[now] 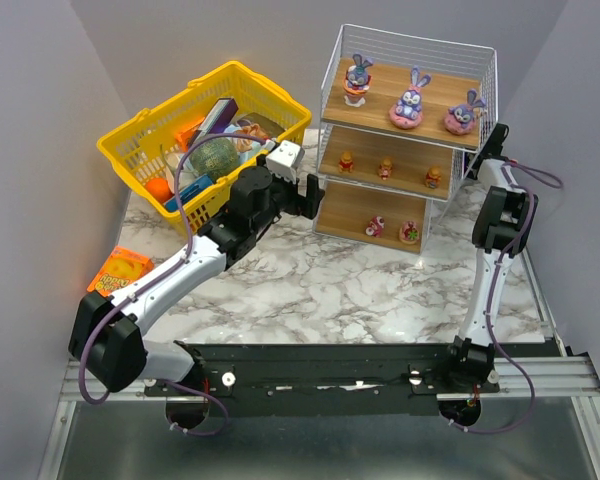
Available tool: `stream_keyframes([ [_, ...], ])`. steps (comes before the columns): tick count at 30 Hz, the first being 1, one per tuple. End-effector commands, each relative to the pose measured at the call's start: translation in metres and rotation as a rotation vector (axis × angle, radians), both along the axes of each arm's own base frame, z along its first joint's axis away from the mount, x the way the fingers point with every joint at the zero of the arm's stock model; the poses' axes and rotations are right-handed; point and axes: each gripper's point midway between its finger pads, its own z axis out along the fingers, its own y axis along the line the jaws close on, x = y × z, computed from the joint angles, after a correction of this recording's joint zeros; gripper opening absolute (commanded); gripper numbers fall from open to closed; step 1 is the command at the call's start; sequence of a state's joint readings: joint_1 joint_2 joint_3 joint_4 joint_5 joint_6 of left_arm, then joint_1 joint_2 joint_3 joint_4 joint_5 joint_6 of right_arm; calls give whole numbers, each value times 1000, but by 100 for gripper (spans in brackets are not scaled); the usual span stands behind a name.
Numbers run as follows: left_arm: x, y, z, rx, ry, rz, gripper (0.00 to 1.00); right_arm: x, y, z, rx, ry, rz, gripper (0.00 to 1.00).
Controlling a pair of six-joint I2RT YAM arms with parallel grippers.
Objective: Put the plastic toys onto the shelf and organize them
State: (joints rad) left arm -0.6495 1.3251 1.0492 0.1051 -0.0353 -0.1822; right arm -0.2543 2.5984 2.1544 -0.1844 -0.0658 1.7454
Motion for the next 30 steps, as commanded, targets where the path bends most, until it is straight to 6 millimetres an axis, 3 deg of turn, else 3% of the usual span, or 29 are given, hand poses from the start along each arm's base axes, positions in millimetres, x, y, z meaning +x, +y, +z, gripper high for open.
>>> stream_keyframes([
  [1, 8, -2, 3, 26, -12, 16, 99, -11, -15, -40, 28, 103, -102, 100],
  [13, 14, 0, 3, 37, -15, 42, 99, -22, -20, -44, 85, 161, -191, 67],
  [21, 14, 4, 1, 39, -13, 61, 99, -25, -16, -43, 85, 172, -167, 37],
  [23, 14, 4, 1, 40, -11, 59, 99, -25, -16, -39, 68, 170, -157, 28],
  [28, 9, 7, 0, 30, -7, 61, 99, -29, -15, -31, -1, 166, -105, 15],
  [30, 8, 8, 0, 27, -6, 62, 99, -28, -12, -19, -29, 136, -69, 8],
])
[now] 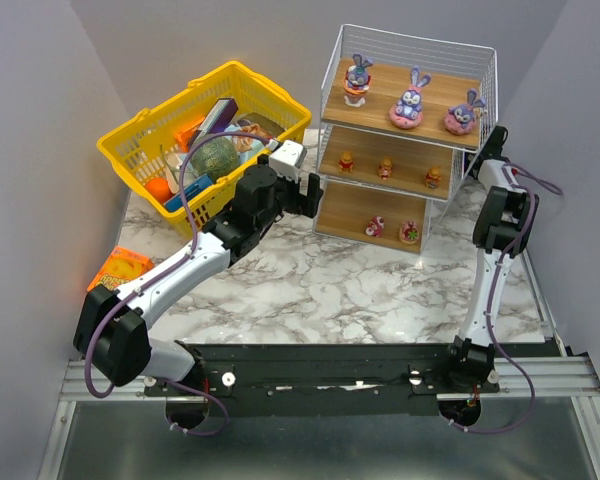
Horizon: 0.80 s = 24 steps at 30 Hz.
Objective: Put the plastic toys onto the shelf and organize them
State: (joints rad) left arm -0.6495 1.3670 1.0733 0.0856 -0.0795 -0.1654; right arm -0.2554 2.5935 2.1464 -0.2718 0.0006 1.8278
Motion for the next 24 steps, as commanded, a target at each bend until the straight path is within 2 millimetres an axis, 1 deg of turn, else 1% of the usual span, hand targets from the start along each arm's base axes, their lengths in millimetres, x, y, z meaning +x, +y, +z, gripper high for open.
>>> stream_keyframes([
  [1, -5, 6, 9, -15, -19, 18, 99, -16, 2, -1, -76, 39, 65, 6],
  [2, -6, 7, 10, -17, -22, 18, 99, -23, 3, -12, -86, 50, 75, 1],
  [3, -8, 8, 11, -22, -22, 19, 99, -22, 4, 1, -120, 22, 95, 0],
  [4, -9, 10, 8, -18, -17, 19, 99, -24, 13, 2, -120, 19, 136, 0],
  [5, -11, 9, 7, -21, -15, 13, 99, -31, 17, -5, -131, 38, 159, 0],
  [7, -16, 12, 6, -30, -13, 12, 99, -40, 22, 1, -172, 42, 206, 1],
  [8, -18, 12, 5, -32, -12, 6, 99, -46, 25, -1, -183, 54, 220, 0],
  [9, -21, 14, 8, -39, -18, 3, 99, -56, 28, -12, -214, 70, 254, 0],
  [10, -24, 15, 5, -39, -11, 1, 99, -61, 31, 3, -244, 60, 265, 0],
  [11, -26, 15, 3, -39, -7, -3, 99, -66, 34, 4, -265, 70, 284, 0],
  [12, -28, 15, 4, -44, -7, -9, 99, -80, 37, -6, -292, 110, 319, 0],
  [13, -31, 17, 3, -47, -7, -11, 99, -85, 41, 6, -313, 101, 333, 0],
  [14, -33, 17, 3, -52, -4, -12, 99, -91, 44, 9, -324, 103, 345, 0],
  [15, -37, 18, 4, -56, -4, -19, 99, -100, 47, 6, -342, 121, 369, 1],
  [16, -38, 19, 3, -56, 1, -20, 99, -116, 50, -6, -344, 164, 381, 0],
  [17, -40, 20, 3, -58, 3, -19, 99, -124, 49, 7, -374, 159, 374, 0],
  [18, -41, 21, 2, -56, 9, -20, 99, -133, 50, 6, -389, 177, 384, 0],
  [19, -44, 22, 4, -61, 7, -25, 99, -154, 51, -6, -390, 224, 385, 0],
  [20, -46, 23, 5, -64, 10, -24, 99, -161, 50, 8, -414, 211, 380, 0],
  [21, -48, 23, 4, -66, 23, -26, 99, -170, 50, 12, -437, 220, 390, 0],
  [22, -52, 23, 5, -72, 24, -38, 99, -180, 48, 13, -458, 237, 385, 0],
  [23, -53, 24, 6, -76, 30, -38, 99, -198, 50, 2, -460, 274, 396, 0],
  [24, -56, 25, 3, -81, 52, -35, 99, -207, 50, 18, -500, 261, 410, 0],
])
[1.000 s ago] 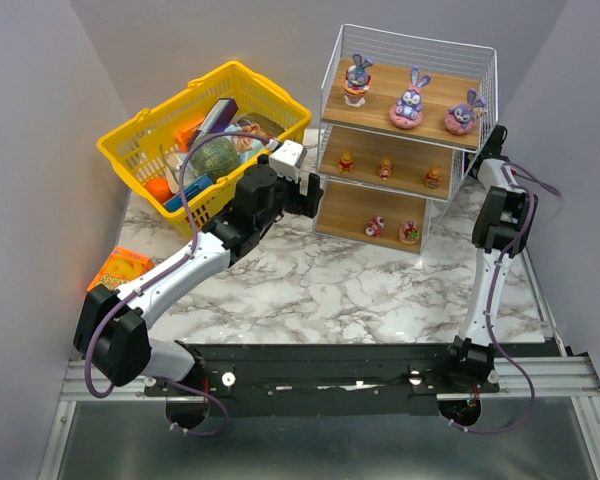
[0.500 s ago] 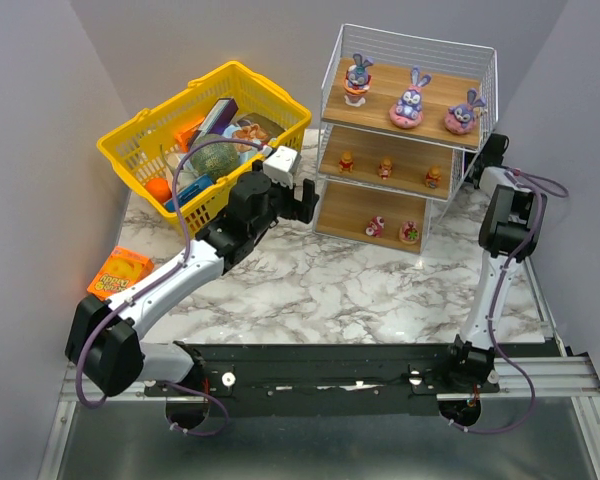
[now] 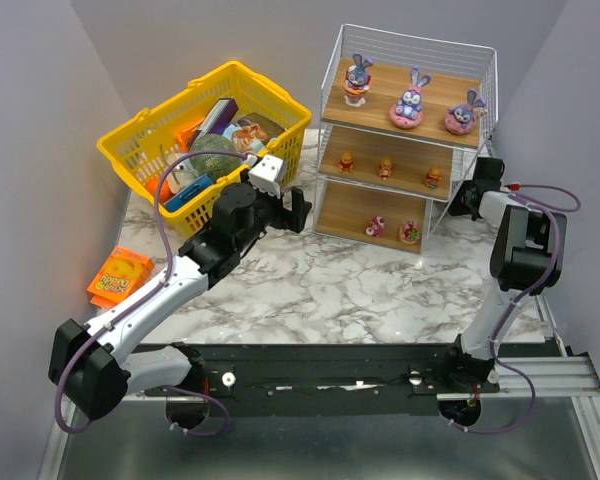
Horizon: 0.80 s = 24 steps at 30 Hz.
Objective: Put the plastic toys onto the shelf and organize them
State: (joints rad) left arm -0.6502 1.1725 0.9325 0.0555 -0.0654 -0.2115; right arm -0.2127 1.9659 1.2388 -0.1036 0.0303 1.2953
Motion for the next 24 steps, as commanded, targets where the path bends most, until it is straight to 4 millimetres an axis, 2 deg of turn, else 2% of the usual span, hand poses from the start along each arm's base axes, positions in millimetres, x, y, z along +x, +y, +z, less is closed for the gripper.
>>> stream_keyframes([
  [1, -19, 1, 2, -37, 39, -35, 99, -43, -12, 14, -155, 41, 28, 0],
  [2, -22, 2, -2, -35, 58, -37, 99, -63, -12, 4, -171, 81, 26, 0],
  [3, -25, 4, -4, -32, 76, -33, 99, -71, -13, 18, -198, 60, 30, 1],
  [5, -29, 7, -5, -39, 94, -25, 99, -90, -14, 21, -230, 68, 20, 1],
  [6, -31, 10, -9, -33, 109, -17, 99, -107, -11, 10, -239, 100, 38, 1],
  [7, -33, 11, -8, -42, 120, -13, 99, -113, -9, 24, -254, 68, 45, 0],
  [11, -41, 12, -12, -54, 168, -15, 99, -149, 4, 33, -280, 28, 103, 0],
  [13, -44, 14, -13, -55, 191, -8, 99, -169, 10, 27, -295, 38, 143, 1],
  [14, -46, 14, -14, -66, 206, -6, 99, -174, 13, 43, -309, -9, 148, 1],
  [15, -48, 14, -17, -62, 224, -8, 99, -184, 15, 41, -314, 9, 167, 1],
  [17, -50, 13, -15, -70, 234, -18, 99, -195, 21, 53, -331, -31, 192, 1],
  [20, -57, 7, -13, -90, 254, -57, 99, -212, 32, 56, -327, -39, 252, 1],
  [24, -67, -2, -7, -132, 270, -119, 99, -238, 56, 82, -380, -128, 423, 1],
])
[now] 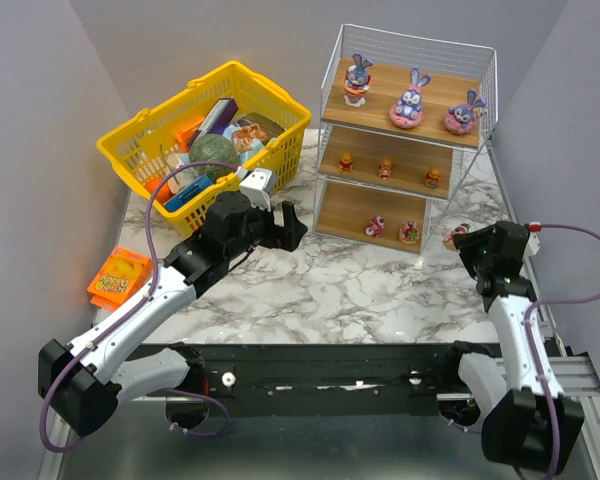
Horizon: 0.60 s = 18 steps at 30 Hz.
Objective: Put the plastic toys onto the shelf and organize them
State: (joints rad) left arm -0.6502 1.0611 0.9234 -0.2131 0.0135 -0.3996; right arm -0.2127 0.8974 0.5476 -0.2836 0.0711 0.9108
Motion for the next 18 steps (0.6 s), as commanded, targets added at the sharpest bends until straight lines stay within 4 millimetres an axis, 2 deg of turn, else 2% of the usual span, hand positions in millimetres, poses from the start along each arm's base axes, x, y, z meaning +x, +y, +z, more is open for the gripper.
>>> stream_keyframes([
  [1, -21, -15, 19, -102, 29, -98, 99, -34, 30, 11, -55, -16, 228, 1],
  [3, -26, -24, 25, -136, 38, -144, 99, -49, 47, 12, -48, -21, 325, 1],
  [5, -28, -31, 29, -167, 62, -168, 99, -60, 61, 25, -54, -88, 404, 1],
  [6, -30, -35, 30, -180, 74, -190, 99, -70, 65, 21, -58, -66, 430, 1],
  [8, -30, -43, 31, -200, 108, -204, 99, -78, 76, 32, -71, -115, 503, 1],
  [9, -33, -47, 31, -209, 123, -229, 99, -86, 79, 29, -78, -96, 531, 1],
  [12, -32, -56, 29, -229, 164, -251, 99, -94, 99, 44, -121, -201, 688, 1],
  [14, -33, -62, 26, -241, 191, -275, 99, -100, 120, 49, -102, -277, 819, 1],
  [18, -37, -76, 27, -290, 233, -335, 94, -103, 133, 62, -130, -372, 909, 1],
])
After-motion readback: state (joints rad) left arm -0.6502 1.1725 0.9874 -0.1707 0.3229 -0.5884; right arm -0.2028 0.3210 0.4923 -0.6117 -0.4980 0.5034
